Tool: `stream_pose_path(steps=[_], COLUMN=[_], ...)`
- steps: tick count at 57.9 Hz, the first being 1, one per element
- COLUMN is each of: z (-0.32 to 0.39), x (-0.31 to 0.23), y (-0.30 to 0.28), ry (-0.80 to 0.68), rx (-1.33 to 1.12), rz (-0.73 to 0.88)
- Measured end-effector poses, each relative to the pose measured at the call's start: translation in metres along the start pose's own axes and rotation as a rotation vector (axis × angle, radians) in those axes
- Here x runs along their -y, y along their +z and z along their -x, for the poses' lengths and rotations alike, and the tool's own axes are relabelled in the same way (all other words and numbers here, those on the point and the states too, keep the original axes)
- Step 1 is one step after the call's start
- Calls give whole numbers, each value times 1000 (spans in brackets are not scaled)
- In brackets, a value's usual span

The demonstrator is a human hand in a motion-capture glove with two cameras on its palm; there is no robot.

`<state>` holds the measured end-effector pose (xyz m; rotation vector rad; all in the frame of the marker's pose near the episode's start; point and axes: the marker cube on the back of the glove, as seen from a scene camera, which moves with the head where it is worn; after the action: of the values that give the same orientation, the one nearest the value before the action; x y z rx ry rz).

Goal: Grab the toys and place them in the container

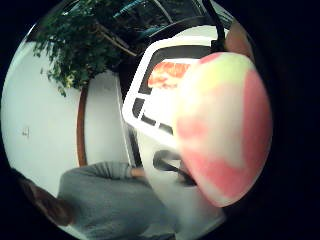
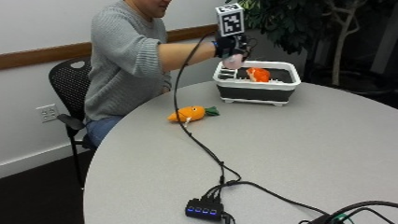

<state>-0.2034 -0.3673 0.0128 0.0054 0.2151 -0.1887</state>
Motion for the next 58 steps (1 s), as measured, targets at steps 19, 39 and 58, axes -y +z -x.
stream_pose_path(steps=[19, 39, 58], z=[15, 33, 8], x=[136, 145, 79], y=[12, 84, 63], ry=[51, 48, 5], rx=[224, 282, 280], rz=[30, 250, 226])
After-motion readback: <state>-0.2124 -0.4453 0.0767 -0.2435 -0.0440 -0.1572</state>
